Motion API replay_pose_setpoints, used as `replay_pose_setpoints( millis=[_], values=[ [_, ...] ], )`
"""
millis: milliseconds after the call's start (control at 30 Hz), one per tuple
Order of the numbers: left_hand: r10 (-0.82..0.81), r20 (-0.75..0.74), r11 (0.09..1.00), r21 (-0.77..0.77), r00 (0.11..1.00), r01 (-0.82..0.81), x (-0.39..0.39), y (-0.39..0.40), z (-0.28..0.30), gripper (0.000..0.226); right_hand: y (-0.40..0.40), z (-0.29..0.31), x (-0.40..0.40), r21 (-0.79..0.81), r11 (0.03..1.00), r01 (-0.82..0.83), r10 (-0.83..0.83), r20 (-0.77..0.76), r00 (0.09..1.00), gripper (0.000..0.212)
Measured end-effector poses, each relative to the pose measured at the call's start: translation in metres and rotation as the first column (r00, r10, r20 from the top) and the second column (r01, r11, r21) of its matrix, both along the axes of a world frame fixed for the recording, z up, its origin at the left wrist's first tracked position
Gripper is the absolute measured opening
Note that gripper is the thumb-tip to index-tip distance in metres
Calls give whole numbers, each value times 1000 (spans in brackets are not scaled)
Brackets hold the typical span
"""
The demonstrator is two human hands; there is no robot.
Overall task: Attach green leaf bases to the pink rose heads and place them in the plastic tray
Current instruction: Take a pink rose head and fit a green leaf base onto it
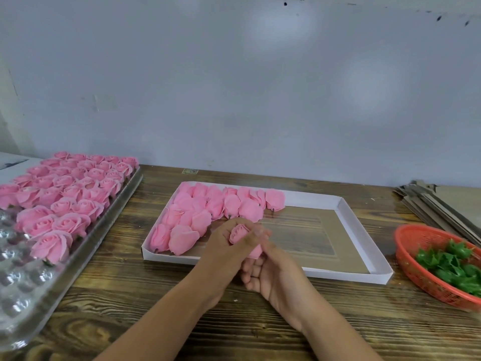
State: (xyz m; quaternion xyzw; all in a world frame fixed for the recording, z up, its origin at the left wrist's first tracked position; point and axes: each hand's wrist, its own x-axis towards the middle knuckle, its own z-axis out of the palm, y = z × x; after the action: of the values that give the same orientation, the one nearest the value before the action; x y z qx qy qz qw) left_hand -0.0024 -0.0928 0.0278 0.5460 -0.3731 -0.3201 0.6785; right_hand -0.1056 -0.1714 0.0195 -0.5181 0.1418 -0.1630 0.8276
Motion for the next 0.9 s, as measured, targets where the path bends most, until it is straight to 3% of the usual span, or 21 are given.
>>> replay_pose_setpoints(
  millis=[233,400,600,900],
  values=[
    [48,186,999,-6,981,-48,9,3,-2,19,-10,0,0,-77,985,153,-161,-118,980,55],
    [118,166,993,-8,979,-118,10,3,-1,22,-12,2,-1,-229,933,277,-294,-47,955,34],
    [45,100,996,73,994,-53,14,6,-2,26,-17,6,-9,-241,943,229,-225,44,973,18],
    [45,212,997,58,976,-59,14,7,-3,30,-20,1,-6,-289,898,332,-351,-15,936,23]
  ],
)
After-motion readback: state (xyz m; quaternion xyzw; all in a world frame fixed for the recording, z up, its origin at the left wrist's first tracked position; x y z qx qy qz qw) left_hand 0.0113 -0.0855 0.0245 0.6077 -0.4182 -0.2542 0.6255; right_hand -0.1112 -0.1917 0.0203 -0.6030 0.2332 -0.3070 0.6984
